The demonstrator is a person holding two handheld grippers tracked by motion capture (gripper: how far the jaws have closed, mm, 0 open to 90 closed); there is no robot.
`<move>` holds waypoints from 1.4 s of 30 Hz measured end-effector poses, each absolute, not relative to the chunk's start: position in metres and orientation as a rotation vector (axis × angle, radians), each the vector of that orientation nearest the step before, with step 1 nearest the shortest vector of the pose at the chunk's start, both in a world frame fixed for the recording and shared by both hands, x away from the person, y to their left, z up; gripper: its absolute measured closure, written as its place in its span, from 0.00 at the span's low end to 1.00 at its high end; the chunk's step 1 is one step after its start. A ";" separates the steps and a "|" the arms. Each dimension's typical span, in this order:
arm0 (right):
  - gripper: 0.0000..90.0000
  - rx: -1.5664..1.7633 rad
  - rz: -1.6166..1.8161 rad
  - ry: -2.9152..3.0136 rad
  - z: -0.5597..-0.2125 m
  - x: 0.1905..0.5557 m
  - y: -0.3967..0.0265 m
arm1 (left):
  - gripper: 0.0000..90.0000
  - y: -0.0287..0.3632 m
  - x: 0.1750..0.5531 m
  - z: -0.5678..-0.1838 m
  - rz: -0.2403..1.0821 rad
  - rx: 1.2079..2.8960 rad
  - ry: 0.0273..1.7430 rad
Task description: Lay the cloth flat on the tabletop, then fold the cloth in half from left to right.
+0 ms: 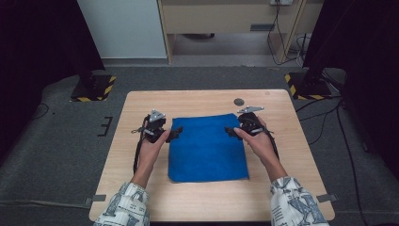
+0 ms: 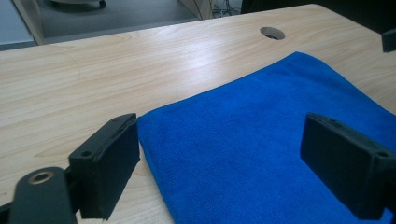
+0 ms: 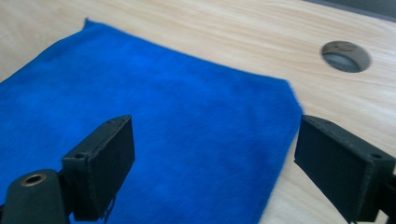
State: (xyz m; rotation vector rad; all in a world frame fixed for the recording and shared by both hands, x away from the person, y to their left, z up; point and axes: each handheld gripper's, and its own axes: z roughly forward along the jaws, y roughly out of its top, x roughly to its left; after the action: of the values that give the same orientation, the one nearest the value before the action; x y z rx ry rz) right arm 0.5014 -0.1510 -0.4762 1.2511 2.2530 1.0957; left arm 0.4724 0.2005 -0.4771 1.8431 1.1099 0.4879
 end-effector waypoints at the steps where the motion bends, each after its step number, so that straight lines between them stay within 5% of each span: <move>1: 0.13 1.242 1.110 2.253 -0.476 0.498 -0.149 | 0.11 0.201 0.472 -0.479 0.492 1.858 1.110; 20: 0.15 1.055 1.178 2.437 -0.483 0.457 -0.100 | 0.10 0.214 0.470 -0.488 0.502 1.862 1.158; 42: 0.50 0.760 1.202 2.634 -0.500 0.399 -0.013 | 0.10 0.236 0.470 -0.495 0.570 1.873 1.212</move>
State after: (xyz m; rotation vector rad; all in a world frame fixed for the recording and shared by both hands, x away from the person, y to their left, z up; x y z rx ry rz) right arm 0.3992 -0.0133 -0.4998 0.7604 2.6338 1.2023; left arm 0.4701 0.2359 -0.4949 1.8730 1.2118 0.5701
